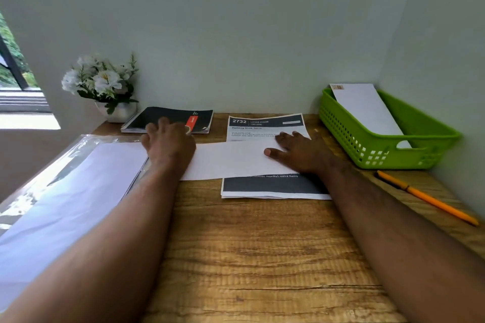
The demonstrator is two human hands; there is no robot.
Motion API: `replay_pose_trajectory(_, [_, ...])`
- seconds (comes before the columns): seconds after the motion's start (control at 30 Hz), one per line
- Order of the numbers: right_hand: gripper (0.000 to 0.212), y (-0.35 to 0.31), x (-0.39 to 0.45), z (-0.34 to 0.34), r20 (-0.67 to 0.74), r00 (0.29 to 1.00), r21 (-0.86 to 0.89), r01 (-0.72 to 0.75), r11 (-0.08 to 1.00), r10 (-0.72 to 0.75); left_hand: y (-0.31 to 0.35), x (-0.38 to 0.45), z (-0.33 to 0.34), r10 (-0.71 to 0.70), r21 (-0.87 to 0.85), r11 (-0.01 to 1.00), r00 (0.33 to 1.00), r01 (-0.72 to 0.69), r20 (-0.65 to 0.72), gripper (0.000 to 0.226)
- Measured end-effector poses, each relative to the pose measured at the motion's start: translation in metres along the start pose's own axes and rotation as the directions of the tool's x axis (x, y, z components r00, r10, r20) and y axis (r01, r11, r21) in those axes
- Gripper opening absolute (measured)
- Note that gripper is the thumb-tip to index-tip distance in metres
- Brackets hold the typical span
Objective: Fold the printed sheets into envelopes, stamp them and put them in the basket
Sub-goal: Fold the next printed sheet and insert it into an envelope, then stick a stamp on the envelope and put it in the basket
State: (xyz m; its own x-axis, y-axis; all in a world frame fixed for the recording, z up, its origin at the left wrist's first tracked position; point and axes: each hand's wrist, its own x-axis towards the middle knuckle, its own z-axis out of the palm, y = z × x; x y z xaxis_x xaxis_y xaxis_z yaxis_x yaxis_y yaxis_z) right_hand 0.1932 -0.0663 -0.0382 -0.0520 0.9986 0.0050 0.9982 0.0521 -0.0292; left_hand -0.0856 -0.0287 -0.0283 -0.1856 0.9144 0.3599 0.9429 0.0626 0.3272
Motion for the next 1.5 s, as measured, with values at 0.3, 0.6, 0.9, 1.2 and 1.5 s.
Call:
replay_pose_trajectory(0.3, [0.042, -0.032, -0.018, -0.021, -0.597, 0.792, 0.389, 0.426, 0.817, -0.129, 0.046, -0.032, -0.026, 0.071, -0.700, 0.702, 0.991, -0.130, -0.113, 0.022])
replay_pose_trajectory(0.6, [0.039, -0.056, -0.024, -0.019, -0.735, 0.614, 0.184, 0.587, 0.788, -0.285, 0.072, -0.061, -0.033, -0.018, -0.895, 0.297, 0.939, 0.334, 0.345, 0.025])
replay_pose_trajectory(0.9, [0.023, -0.059, -0.024, -0.019, -0.749, 0.602, 0.189, 0.595, 0.781, -0.277, 0.070, -0.057, -0.030, -0.027, -0.862, 0.227, 0.888, 0.453, 0.459, 0.023])
replay_pose_trajectory(1.2, [0.012, -0.069, -0.031, -0.021, -0.714, 0.690, 0.458, 0.586, 0.668, -0.115, 0.068, -0.051, -0.024, -0.037, -0.857, 0.195, 0.876, 0.477, 0.480, 0.025])
replay_pose_trajectory(1.5, [0.024, -0.078, -0.033, -0.027, -0.542, 0.838, 0.819, 0.507, 0.268, 0.069, 0.040, -0.026, -0.028, -0.125, -0.895, 0.270, 0.935, 0.355, 0.333, 0.019])
